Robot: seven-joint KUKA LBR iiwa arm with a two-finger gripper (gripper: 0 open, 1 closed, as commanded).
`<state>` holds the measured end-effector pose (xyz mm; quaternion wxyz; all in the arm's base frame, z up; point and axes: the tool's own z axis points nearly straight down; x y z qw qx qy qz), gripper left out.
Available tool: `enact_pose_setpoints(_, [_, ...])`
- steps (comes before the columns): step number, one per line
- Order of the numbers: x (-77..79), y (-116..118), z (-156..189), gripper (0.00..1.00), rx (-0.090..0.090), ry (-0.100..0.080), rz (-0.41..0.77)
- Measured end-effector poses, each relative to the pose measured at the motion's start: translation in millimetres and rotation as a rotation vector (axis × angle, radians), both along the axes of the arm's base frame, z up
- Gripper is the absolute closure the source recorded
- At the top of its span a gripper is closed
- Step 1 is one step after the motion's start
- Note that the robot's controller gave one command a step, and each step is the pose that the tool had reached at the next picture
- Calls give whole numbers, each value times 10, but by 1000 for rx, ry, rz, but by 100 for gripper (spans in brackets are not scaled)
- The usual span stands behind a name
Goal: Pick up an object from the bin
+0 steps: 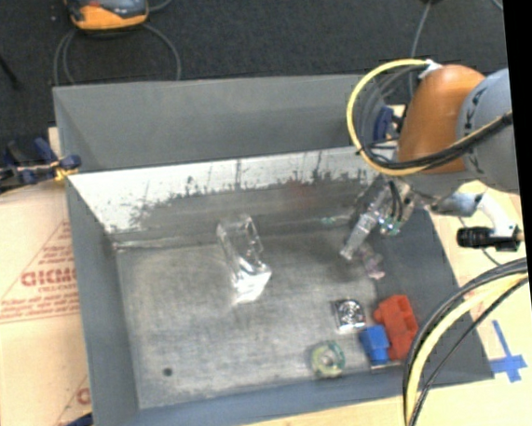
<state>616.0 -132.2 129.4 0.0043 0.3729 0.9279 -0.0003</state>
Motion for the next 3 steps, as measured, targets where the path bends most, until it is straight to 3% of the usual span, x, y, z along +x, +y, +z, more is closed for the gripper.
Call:
enact_pose_setpoints(1, [19, -8, 370, 100, 2, -1, 5])
enact_pose_setpoints(3, [54, -25, 567, 100, -1, -2, 13])
